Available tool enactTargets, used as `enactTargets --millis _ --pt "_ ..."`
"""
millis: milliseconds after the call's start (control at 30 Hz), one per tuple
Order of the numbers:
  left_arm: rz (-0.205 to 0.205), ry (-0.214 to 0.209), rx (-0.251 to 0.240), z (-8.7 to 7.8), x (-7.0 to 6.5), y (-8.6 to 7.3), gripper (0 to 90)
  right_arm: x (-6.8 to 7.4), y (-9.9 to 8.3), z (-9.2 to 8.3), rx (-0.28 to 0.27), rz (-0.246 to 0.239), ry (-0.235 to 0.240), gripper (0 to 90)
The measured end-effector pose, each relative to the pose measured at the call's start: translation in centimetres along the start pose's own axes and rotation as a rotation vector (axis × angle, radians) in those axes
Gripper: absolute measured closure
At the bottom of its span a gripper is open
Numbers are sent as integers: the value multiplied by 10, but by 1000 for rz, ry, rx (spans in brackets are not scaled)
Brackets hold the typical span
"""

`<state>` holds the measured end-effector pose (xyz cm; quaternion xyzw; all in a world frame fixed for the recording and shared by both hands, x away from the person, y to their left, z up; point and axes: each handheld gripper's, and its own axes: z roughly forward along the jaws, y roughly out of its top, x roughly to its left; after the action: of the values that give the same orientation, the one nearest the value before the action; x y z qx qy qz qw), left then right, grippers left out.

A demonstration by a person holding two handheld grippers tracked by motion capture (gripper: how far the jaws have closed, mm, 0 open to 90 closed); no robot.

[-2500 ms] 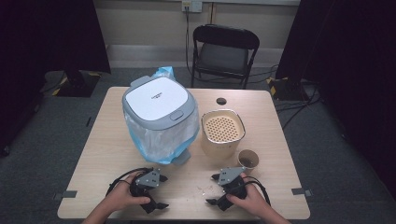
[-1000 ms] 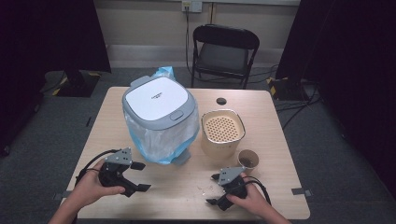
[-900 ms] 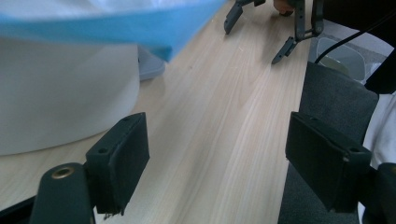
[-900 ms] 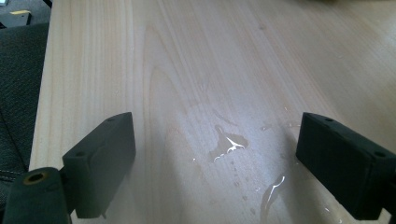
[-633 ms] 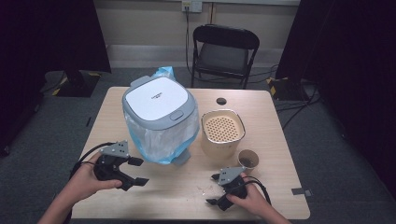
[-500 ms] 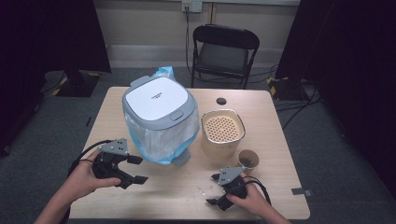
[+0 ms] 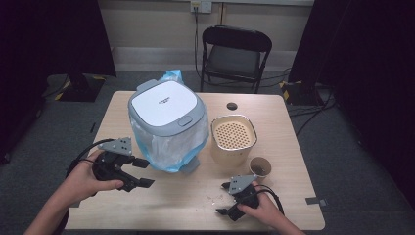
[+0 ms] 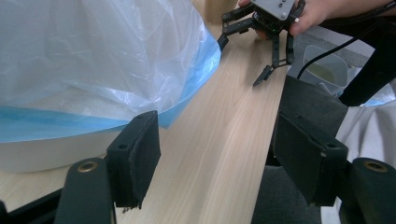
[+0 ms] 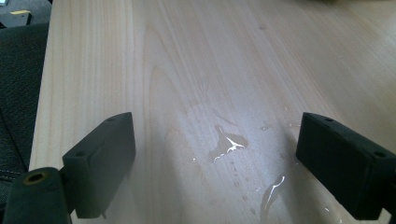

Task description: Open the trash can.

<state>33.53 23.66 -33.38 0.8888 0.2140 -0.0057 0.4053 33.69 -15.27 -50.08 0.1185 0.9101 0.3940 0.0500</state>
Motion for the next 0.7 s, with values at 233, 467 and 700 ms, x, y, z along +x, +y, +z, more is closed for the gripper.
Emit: enactTargets --millis 233,467,700 --pt "-1 4 0 -7 -1 6 322 0 0 0 0 -1 0 111" --pt "-1 11 -17 -15 -1 15 377 0 0 0 -3 -3 -1 111" --pt "16 4 -2 -20 -3 28 444 0 0 0 -3 -3 -3 111"
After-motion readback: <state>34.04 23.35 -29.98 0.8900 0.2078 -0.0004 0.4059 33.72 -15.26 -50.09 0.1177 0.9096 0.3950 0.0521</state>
